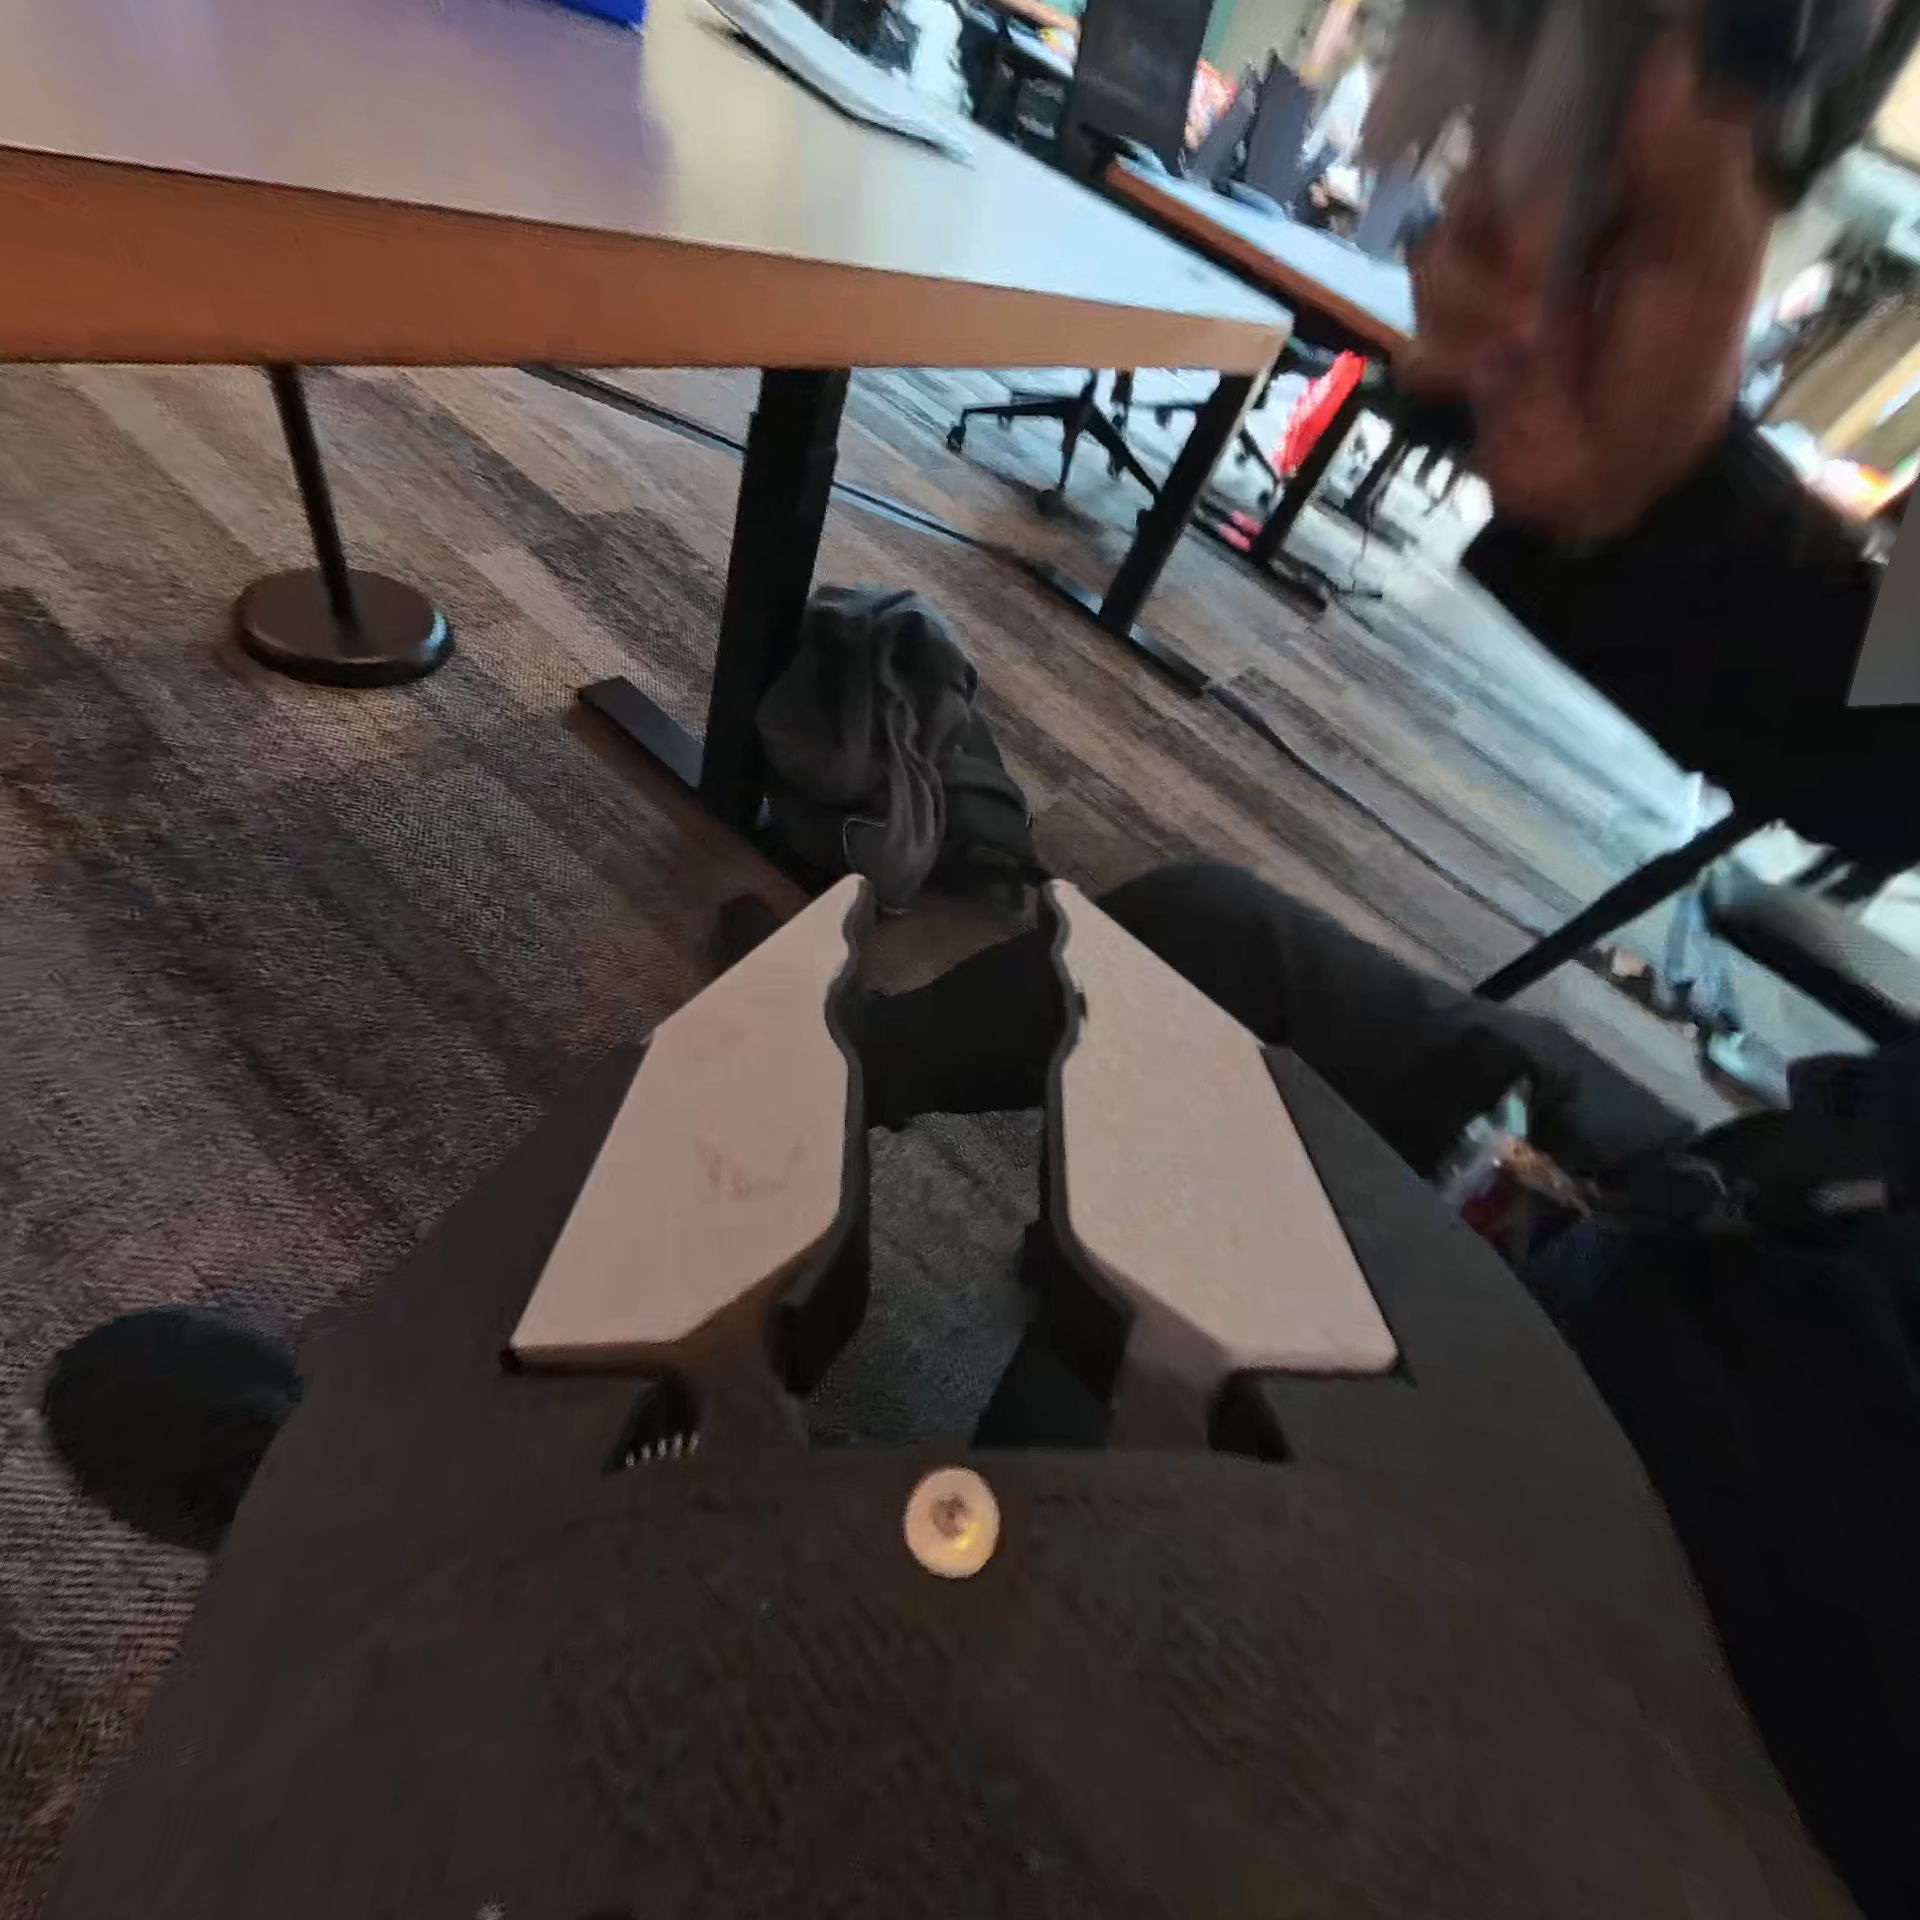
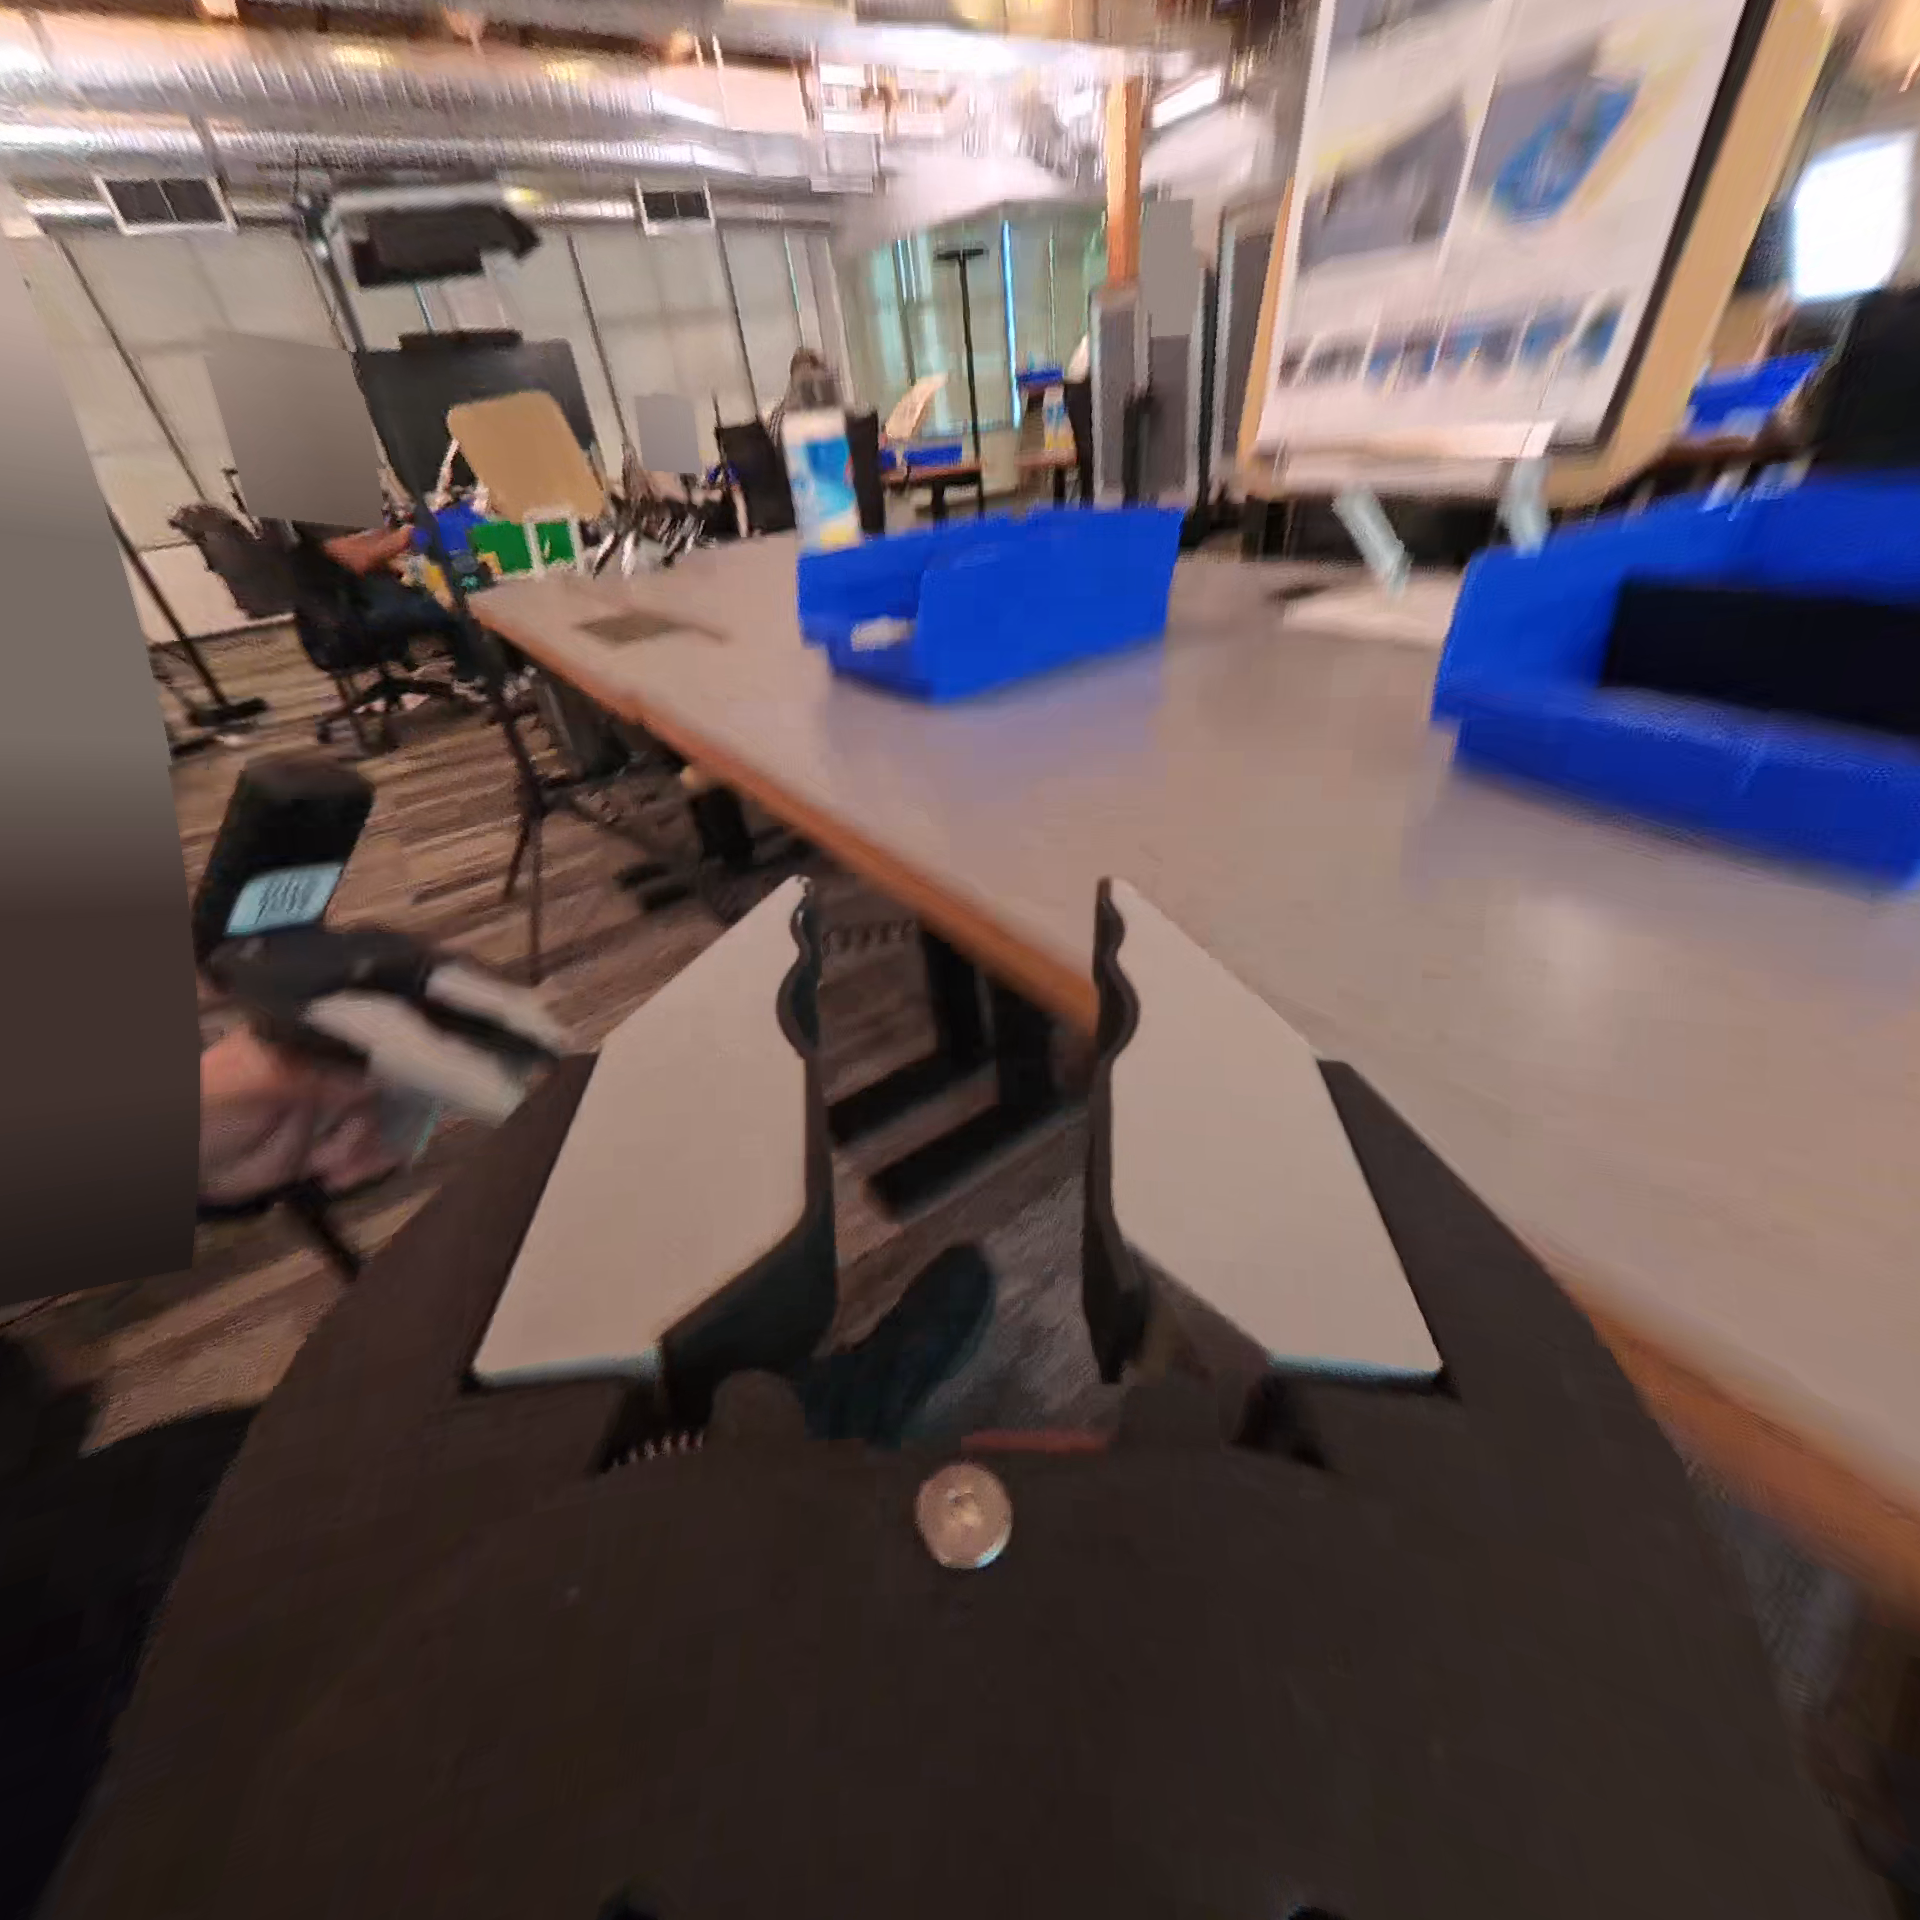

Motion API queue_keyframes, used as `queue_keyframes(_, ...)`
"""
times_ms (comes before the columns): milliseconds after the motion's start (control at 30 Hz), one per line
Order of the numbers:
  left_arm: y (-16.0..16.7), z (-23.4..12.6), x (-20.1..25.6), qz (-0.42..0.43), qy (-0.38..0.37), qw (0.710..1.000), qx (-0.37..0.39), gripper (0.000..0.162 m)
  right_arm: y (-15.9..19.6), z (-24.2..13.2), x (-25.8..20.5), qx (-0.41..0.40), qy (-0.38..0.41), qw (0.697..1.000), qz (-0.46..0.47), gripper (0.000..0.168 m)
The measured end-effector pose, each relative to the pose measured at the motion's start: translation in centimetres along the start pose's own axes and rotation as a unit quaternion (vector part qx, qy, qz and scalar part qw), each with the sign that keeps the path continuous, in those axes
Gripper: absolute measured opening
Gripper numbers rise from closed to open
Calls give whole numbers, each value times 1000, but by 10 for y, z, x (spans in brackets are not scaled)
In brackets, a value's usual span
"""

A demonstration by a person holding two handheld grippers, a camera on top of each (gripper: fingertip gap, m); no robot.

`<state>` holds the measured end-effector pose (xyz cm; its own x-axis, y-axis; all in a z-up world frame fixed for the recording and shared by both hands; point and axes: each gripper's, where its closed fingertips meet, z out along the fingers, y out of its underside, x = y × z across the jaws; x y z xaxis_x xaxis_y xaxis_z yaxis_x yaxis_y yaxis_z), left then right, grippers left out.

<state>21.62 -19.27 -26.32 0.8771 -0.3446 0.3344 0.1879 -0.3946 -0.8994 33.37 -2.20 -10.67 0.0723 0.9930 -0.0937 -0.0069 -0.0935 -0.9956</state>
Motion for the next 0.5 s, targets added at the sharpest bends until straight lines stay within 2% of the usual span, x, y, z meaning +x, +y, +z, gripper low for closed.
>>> queue_keyframes(67,5,17,-11,49,-5,999,-23,33,-34,46,24,-4,-28,999,-38,48)
queue_keyframes(133,1,27,-15,96,-3,995,-23,34,-42,98,48,-28,-53,993,-106,49)
queue_keyframes(200,-13,31,-12,113,20,993,-21,35,-39,150,84,-49,-26,982,-178,48)
queue_keyframes(233,-20,32,-13,124,24,992,-29,36,-34,176,100,-62,-16,980,-186,48)
queue_keyframes(333,-51,35,-25,176,14,984,-17,37,-6,246,129,-105,-32,984,-137,53)
queue_keyframes(400,-75,36,-21,168,57,984,12,37,-1,282,144,-77,-21,988,-133,47)
queue_keyframes(467,-93,32,-9,135,133,981,43,42,-12,308,153,-31,7,989,-146,39)
queue_keyframes(500,-96,29,-7,126,167,977,52,41,-21,319,152,-18,10,988,-151,43)
